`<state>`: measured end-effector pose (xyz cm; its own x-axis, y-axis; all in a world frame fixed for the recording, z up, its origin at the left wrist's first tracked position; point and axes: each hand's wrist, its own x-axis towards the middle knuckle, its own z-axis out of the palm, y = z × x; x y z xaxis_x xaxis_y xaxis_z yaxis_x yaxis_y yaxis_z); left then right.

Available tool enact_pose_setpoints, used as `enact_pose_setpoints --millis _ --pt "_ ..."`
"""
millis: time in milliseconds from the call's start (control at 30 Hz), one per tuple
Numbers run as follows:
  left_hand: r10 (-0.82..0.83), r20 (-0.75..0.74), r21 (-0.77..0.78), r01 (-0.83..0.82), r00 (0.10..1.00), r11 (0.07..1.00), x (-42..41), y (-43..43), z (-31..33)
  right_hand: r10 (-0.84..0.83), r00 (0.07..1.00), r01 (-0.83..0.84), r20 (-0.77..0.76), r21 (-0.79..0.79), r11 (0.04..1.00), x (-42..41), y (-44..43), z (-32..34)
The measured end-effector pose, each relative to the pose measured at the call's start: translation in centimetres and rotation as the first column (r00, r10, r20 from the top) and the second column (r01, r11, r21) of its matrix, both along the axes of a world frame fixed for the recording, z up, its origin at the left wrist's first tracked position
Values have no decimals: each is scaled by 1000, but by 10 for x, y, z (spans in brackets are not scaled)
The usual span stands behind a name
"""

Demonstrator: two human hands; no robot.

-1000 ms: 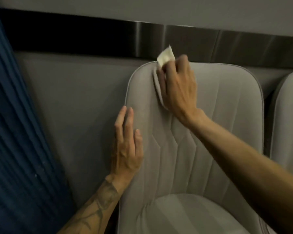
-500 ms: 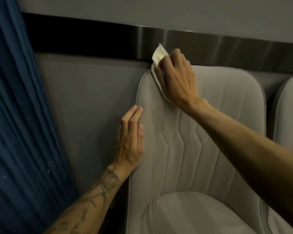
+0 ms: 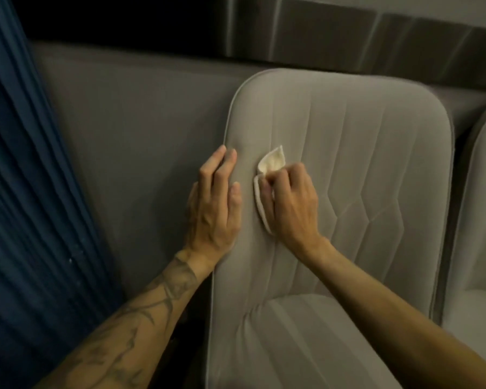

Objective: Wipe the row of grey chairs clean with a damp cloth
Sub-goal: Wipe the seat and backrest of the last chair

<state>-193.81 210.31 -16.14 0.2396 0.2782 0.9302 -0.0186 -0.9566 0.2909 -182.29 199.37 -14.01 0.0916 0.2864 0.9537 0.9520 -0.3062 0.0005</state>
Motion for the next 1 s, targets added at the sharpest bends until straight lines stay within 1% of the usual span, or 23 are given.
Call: enact_pose_setpoints --millis 67,100,133,200,267,333,400,500,533,567,600,667,700,733,767,867,933,1000 --pt "16 -3 10 -16 1000 1000 0 -1 0 -6 998 9 -62 45 999 -7 2 -18" --pt "20 -3 17 -20 1000 1000 0 -1 -1 2 996 0 -86 26 1000 -17 -1 -43" --pt "23 -3 23 -23 1000 999 0 -1 -1 18 995 -21 -102 -27 999 -27 -8 -73" --pt "30 -7 29 -30 1000 999 1 -1 -1 66 991 -88 -117 -193 977 -41 -28 -133" --pt "37 -10 26 -37 999 999 0 -1 0 125 988 -150 -96 -342 928 -38 -48 -168" --pt "50 -14 29 -49 999 998 -1 -2 0 139 989 -145 -45 -416 898 -28 -55 -169" --pt "64 -18 38 -63 998 997 -1 -2 1 116 992 -125 -45 -393 911 -21 -50 -154" --pt "84 -15 50 -83 996 995 0 -1 0 58 981 -107 -186 -264 959 -25 -42 -145" --pt "89 -17 50 -89 996 995 0 -1 -1 57 977 -109 -206 -252 962 -30 -42 -151" --pt "96 -21 50 -95 995 994 0 -1 -1 77 977 -133 -198 -290 948 -37 -44 -159" --pt "107 -29 53 -106 994 993 -1 -1 -1 124 979 -176 -161 -364 915 -44 -50 -169" --pt "139 -72 70 -134 988 989 -1 -3 1 223 974 -208 -34 -514 832 -51 -64 -181" --pt "161 -100 71 -154 982 985 -2 -5 3 247 969 -203 5 -552 809 -48 -68 -177" --pt "173 -128 60 -167 977 984 -5 -8 5 243 970 -199 6 -550 811 -45 -67 -167" --pt "166 -150 38 -162 975 986 -8 -12 7 214 977 -195 -23 -513 836 -43 -63 -151" --pt "81 -183 -47 -91 980 995 -19 -21 13 73 992 -98 -101 -266 959 -34 -35 -70" --pt "-2 -189 -113 -20 982 993 -29 -20 17 25 993 -42 -116 -144 989 -25 -12 -1" --pt "-92 -199 -183 55 976 982 -41 -19 18 -14 997 10 -75 -51 999 -16 11 65"
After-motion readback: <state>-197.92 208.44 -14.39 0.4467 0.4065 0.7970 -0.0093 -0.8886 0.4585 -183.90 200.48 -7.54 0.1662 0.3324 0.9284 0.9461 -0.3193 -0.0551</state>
